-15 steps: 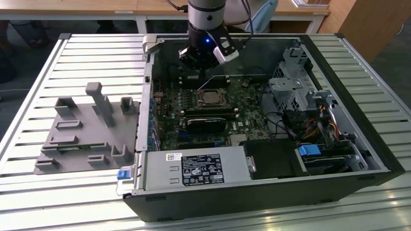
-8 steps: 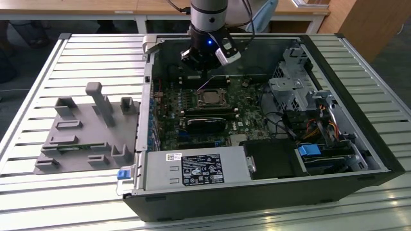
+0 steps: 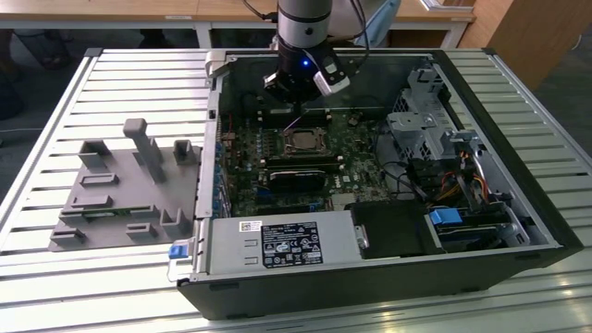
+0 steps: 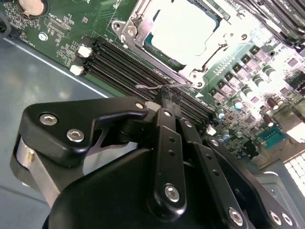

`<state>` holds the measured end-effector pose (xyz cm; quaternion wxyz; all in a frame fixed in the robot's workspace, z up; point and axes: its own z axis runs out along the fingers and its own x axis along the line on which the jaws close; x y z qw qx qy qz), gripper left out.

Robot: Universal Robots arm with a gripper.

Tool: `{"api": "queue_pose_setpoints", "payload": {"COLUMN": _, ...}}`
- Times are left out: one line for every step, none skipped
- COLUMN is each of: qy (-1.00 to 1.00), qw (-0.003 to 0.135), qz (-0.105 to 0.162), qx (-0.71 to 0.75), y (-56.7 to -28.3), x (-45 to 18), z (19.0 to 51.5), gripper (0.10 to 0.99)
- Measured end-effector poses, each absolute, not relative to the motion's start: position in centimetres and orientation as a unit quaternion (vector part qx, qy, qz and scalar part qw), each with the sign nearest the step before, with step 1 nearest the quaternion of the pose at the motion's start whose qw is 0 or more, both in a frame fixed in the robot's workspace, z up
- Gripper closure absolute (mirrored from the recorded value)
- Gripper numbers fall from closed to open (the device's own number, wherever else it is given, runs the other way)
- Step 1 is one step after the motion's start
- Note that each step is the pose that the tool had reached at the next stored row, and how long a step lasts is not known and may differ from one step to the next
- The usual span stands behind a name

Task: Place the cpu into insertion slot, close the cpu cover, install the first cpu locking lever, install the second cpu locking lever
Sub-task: 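Install the first cpu locking lever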

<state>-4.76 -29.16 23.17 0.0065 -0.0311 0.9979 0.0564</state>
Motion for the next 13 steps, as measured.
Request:
{"api": "queue_pose_setpoints", "payload": {"qy": 0.998, "qw": 0.007, "qz": 0.056, "qx": -0.031, "y": -29.2, "x": -4.7, "z": 23.1, "gripper": 0.980}}
{"api": "queue_pose_setpoints", "payload": {"qy": 0.998, "qw": 0.007, "qz": 0.057, "qx": -0.031, "y": -29.2, "x": -4.6, "z": 23.1, "gripper": 0.980}}
{"api": "queue_pose_setpoints", "payload": {"qy": 0.998, "qw": 0.007, "qz": 0.056, "qx": -0.030, "y": -29.2, "x": -4.5, "z": 23.1, "gripper": 0.980}}
{"api": "queue_pose_setpoints", "payload": {"qy": 0.998, "qw": 0.007, "qz": 0.056, "qx": -0.030, "y": -29.2, "x": -4.4, "z": 23.1, "gripper": 0.980}}
{"api": "queue_pose_setpoints", "payload": {"qy": 0.998, "qw": 0.007, "qz": 0.057, "qx": -0.029, "y": -29.2, "x": -4.3, "z": 23.0, "gripper": 0.980}}
{"api": "queue_pose_setpoints", "payload": {"qy": 0.998, "qw": 0.007, "qz": 0.056, "qx": -0.029, "y": -29.2, "x": -4.2, "z": 23.0, "gripper": 0.980}}
{"api": "queue_pose_setpoints", "payload": {"qy": 0.998, "qw": 0.007, "qz": 0.057, "qx": -0.028, "y": -29.2, "x": -4.0, "z": 23.0, "gripper": 0.980}}
{"api": "queue_pose_setpoints", "payload": {"qy": 0.998, "qw": 0.007, "qz": 0.056, "qx": -0.028, "y": -29.2, "x": -3.9, "z": 23.0, "gripper": 0.980}}
{"api": "queue_pose_setpoints", "payload": {"qy": 0.998, "qw": 0.007, "qz": 0.056, "qx": -0.027, "y": -29.2, "x": -3.8, "z": 23.0, "gripper": 0.980}}
{"api": "queue_pose_setpoints", "payload": {"qy": 0.998, "qw": 0.007, "qz": 0.056, "qx": -0.026, "y": -29.2, "x": -3.7, "z": 22.9, "gripper": 0.980}}
{"api": "queue_pose_setpoints", "payload": {"qy": 0.998, "qw": 0.007, "qz": 0.056, "qx": -0.026, "y": -29.2, "x": -3.6, "z": 22.9, "gripper": 0.980}}
{"api": "queue_pose_setpoints", "payload": {"qy": 0.998, "qw": 0.007, "qz": 0.056, "qx": -0.025, "y": -29.2, "x": -3.4, "z": 22.8, "gripper": 0.980}}
{"api": "queue_pose_setpoints", "payload": {"qy": 0.998, "qw": 0.007, "qz": 0.056, "qx": -0.025, "y": -29.2, "x": -3.3, "z": 22.7, "gripper": 0.980}}
